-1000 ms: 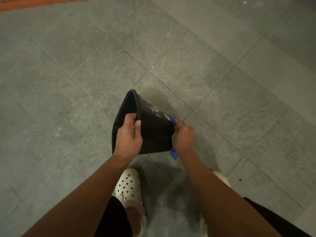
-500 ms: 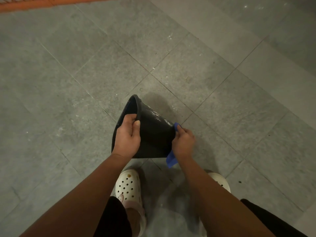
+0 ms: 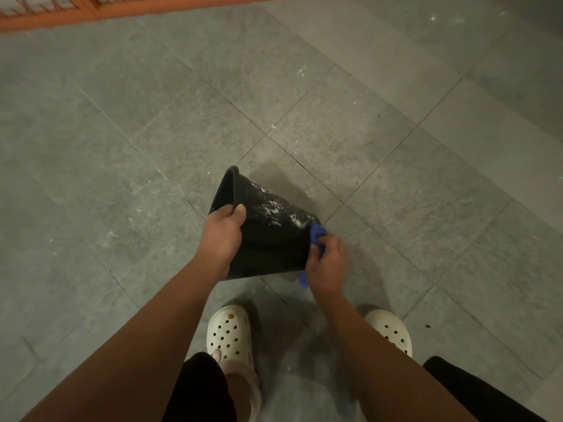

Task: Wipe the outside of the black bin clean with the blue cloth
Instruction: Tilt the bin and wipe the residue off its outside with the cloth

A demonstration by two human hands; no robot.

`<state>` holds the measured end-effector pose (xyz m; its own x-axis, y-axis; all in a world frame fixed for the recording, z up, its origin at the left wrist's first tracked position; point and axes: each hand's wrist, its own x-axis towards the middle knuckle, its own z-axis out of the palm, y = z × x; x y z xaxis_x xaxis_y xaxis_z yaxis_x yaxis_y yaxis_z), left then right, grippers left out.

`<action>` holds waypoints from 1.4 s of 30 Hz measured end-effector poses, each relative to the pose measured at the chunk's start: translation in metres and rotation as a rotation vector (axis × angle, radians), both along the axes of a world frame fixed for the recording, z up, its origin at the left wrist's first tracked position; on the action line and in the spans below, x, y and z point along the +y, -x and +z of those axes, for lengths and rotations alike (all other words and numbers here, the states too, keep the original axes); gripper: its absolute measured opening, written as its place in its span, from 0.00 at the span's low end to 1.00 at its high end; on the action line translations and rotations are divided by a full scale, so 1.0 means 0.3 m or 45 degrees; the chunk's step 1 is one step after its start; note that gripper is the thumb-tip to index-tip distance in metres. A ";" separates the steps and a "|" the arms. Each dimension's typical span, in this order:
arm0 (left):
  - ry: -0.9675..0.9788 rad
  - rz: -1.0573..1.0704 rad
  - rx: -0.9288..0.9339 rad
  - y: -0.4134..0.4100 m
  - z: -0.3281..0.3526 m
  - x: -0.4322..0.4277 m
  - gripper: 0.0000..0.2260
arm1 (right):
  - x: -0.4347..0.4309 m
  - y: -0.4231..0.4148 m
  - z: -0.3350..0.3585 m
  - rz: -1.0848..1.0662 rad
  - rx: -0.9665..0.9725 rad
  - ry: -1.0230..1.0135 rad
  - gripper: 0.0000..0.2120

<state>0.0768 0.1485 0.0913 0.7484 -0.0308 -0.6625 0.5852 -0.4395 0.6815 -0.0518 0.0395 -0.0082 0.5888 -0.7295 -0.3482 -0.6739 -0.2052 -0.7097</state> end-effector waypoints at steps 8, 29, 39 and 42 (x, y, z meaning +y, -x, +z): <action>0.036 0.082 -0.049 0.019 0.002 -0.010 0.09 | 0.099 -0.008 0.010 0.259 -0.337 0.083 0.05; -0.002 -0.037 -0.155 0.028 -0.028 0.061 0.15 | 0.020 -0.078 -0.023 0.288 0.045 0.168 0.18; 0.029 -0.185 -0.235 0.031 -0.029 0.062 0.14 | -0.014 -0.082 -0.036 0.352 -0.019 0.131 0.19; -0.038 -0.251 -0.301 0.035 -0.036 0.053 0.15 | 0.005 -0.070 -0.028 0.211 0.016 0.114 0.18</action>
